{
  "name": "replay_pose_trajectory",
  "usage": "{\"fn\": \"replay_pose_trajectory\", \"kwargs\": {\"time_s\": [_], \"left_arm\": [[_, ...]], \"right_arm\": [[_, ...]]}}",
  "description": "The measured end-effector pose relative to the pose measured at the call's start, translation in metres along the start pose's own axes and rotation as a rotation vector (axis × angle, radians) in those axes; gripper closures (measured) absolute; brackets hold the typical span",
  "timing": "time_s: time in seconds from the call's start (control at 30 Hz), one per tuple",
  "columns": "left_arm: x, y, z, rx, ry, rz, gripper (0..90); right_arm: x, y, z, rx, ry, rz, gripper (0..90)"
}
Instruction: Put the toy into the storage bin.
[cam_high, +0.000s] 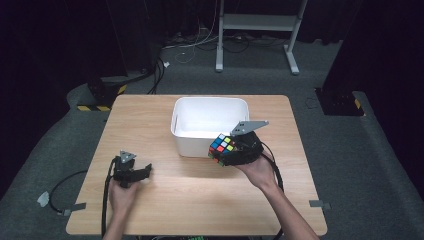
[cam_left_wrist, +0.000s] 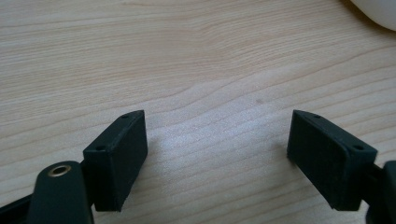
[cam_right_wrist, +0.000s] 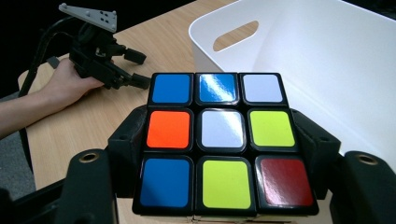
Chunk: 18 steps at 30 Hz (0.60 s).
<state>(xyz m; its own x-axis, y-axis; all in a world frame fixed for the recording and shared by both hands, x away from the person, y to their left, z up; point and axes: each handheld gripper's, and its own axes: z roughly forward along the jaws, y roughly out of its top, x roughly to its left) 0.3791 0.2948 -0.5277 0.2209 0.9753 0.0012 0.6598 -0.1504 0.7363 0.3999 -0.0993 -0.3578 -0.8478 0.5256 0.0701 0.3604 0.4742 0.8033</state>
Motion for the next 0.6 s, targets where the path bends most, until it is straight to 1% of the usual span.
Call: {"fn": "replay_pose_trajectory", "kwargs": {"time_s": [0.23, 0.27, 0.37, 0.47, 0.57, 0.6], "left_arm": [[0.0, 0.0, 0.0, -0.001, 0.0, 0.0, 20.3], [0.0, 0.0, 0.0, 0.0, 0.0, 0.0, 20.3], [0.0, 0.0, 0.0, -0.001, 0.0, 0.0, 20.3], [0.0, 0.0, 0.0, 0.0, -0.002, -0.002, 20.3], [0.0, 0.0, 0.0, -0.001, -0.002, -0.001, 20.4], [0.0, 0.0, 0.0, -0.001, -0.001, 0.0, 20.3]], "right_arm": [[-0.004, 0.005, -0.001, -0.006, -0.013, 0.011, 33.6], [-0.006, 0.006, -0.002, -0.006, -0.013, 0.02, 33.6], [-0.008, 0.008, -0.003, -0.005, -0.029, 0.023, 33.7], [-0.01, 0.011, -0.003, -0.001, -0.057, 0.02, 33.6], [-0.012, 0.013, -0.003, -0.001, -0.067, 0.02, 33.6], [-0.013, 0.015, -0.004, -0.011, -0.067, 0.03, 33.7]]}}
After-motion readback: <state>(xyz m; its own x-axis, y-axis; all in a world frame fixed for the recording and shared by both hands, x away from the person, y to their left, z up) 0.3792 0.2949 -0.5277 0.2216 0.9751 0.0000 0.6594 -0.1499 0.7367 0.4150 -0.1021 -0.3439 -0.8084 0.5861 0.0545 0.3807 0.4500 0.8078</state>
